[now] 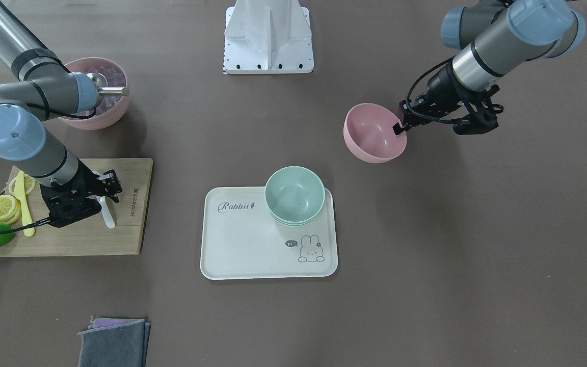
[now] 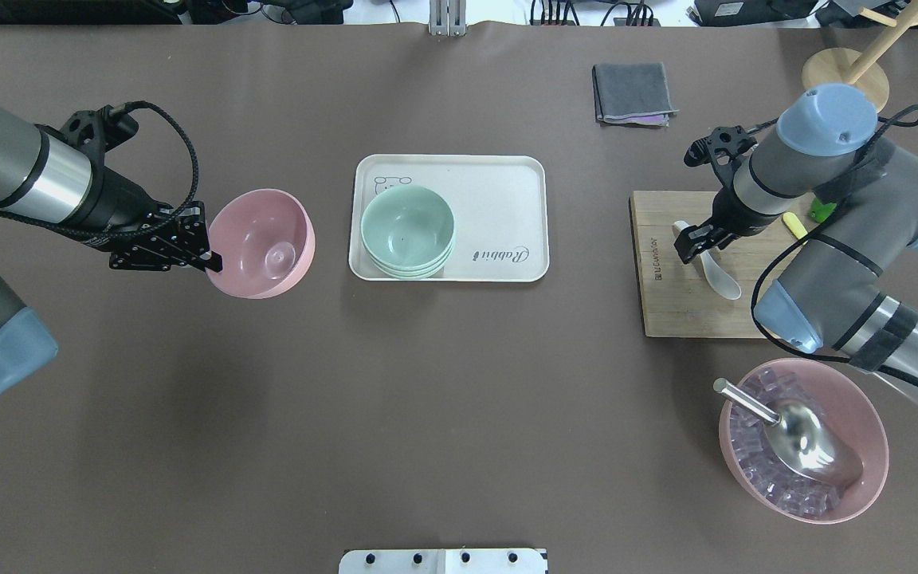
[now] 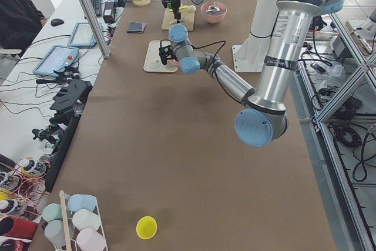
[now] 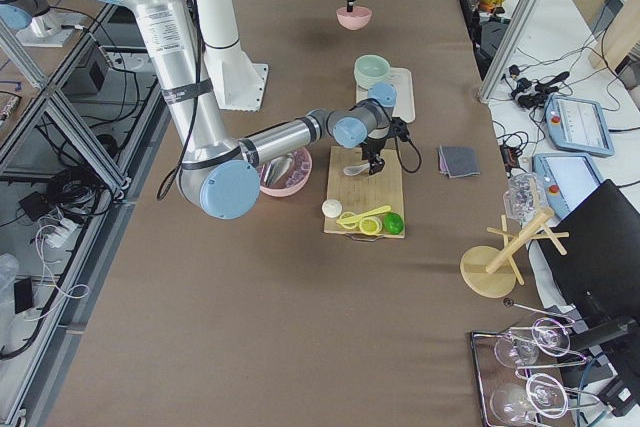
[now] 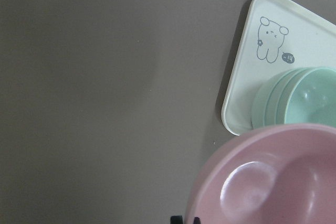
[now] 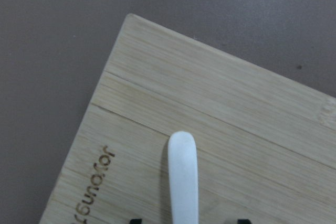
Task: Stack pink bowl on green and place spoon
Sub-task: 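Lift the pink bowl with left gripper while right reaches for white spoon, then carry pink bowl onto green bowls while right gripper lifts white spoon, then release pink bowl with left gripper while right carries spoon toward tray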
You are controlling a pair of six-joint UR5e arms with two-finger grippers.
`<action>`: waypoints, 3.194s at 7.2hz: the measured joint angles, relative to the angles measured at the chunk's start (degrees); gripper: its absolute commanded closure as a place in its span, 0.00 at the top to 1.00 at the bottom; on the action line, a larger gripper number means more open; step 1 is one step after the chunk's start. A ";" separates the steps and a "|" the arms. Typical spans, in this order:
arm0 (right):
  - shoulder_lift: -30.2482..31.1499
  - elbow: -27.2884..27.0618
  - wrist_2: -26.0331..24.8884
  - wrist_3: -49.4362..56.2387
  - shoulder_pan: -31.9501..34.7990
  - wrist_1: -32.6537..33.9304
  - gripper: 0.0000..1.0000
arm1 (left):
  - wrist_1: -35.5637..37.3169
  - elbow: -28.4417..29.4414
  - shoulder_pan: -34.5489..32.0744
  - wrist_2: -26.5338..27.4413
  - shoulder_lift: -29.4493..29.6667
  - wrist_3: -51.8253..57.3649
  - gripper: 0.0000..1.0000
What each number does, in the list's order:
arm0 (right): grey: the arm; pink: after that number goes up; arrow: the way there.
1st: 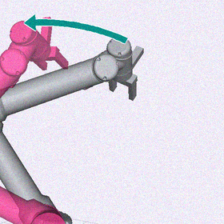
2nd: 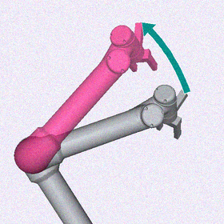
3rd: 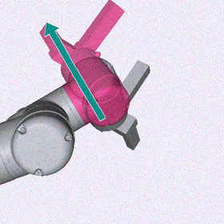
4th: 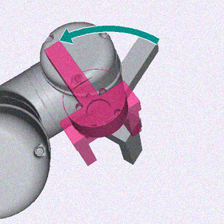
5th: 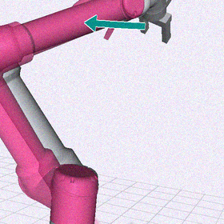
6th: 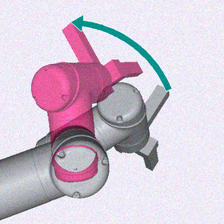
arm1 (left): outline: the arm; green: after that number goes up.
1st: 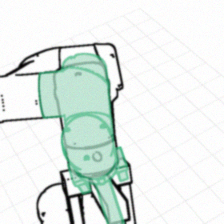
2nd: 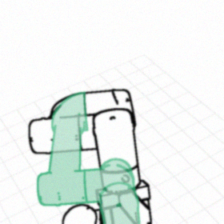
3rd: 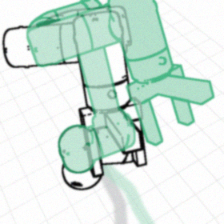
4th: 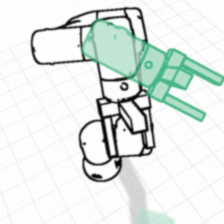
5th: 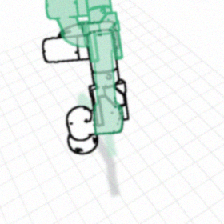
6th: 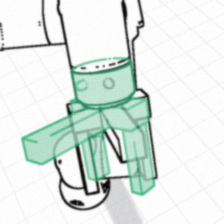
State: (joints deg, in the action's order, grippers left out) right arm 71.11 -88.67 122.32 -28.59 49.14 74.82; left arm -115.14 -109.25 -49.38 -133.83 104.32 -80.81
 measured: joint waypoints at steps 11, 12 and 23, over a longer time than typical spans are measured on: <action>-5.10 -4.15 4.59 -3.26 5.95 6.92 0.00 | -1.08 14.69 2.97 3.44 17.94 -4.44 0.00; -5.35 -4.49 4.97 -4.13 6.09 6.98 0.00 | -1.74 16.45 4.42 5.20 19.04 -4.47 0.00; -5.72 -5.16 5.46 -6.74 6.24 6.61 0.00 | -2.74 22.96 6.93 7.76 22.77 -4.79 0.99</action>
State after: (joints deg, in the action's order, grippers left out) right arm 65.39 -93.84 127.78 -35.33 55.37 81.43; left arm -117.87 -86.29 -42.45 -126.07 127.09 -85.60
